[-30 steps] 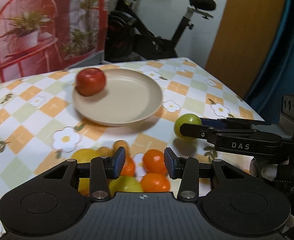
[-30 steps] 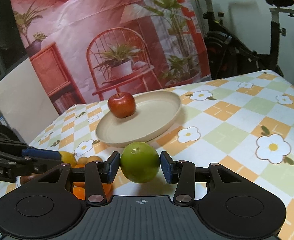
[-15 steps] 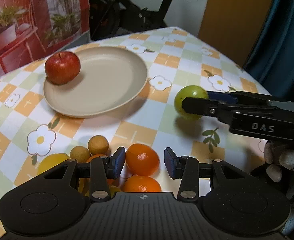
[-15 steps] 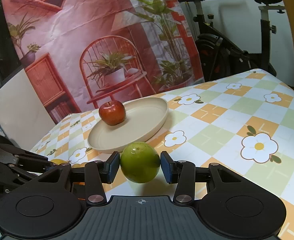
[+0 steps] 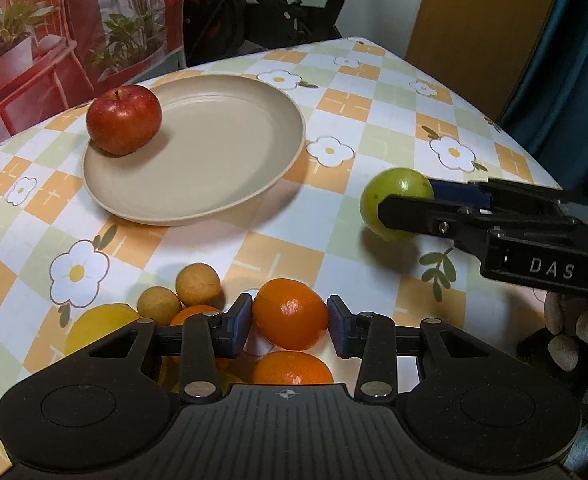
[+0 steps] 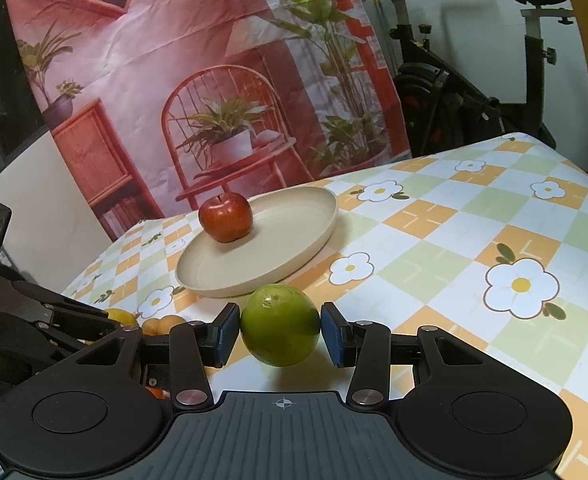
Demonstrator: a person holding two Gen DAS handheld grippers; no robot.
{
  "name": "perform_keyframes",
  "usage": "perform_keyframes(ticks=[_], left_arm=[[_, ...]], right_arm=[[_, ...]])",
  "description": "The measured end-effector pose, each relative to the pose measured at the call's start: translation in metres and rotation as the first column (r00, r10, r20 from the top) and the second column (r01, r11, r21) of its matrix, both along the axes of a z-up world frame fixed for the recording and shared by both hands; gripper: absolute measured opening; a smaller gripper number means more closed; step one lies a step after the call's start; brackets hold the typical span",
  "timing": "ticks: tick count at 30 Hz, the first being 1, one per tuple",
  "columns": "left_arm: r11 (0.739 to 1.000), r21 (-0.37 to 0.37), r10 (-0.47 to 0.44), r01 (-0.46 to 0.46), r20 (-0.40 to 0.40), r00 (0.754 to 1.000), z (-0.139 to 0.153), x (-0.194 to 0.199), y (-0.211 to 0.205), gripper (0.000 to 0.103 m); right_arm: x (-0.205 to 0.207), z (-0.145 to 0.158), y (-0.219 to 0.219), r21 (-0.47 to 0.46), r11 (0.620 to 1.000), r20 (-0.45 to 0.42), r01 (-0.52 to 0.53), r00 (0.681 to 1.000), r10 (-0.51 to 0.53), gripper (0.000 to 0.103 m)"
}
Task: Organize fruits
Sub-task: 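Grasp the small orange with the left gripper while the right gripper holds the green apple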
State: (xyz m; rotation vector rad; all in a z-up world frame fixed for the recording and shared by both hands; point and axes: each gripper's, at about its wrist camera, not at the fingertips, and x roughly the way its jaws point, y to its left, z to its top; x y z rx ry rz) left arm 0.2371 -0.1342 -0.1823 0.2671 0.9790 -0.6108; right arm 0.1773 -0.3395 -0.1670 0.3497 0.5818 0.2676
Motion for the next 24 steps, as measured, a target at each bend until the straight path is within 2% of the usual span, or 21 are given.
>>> perform_keyframes(ticks=[11, 24], left_arm=[[0.996, -0.071, 0.046, -0.044, 0.02, 0.999, 0.015, 0.004, 0.007, 0.042], [0.991, -0.119, 0.064, -0.059, 0.042, 0.997, 0.029, 0.007, 0.013, 0.042]], right_arm=[[0.002, -0.001, 0.002, -0.013, 1.0, -0.012, -0.012, 1.0, 0.012, 0.041], [0.002, -0.002, 0.002, -0.019, 1.0, -0.016, -0.014, 1.0, 0.013, 0.041]])
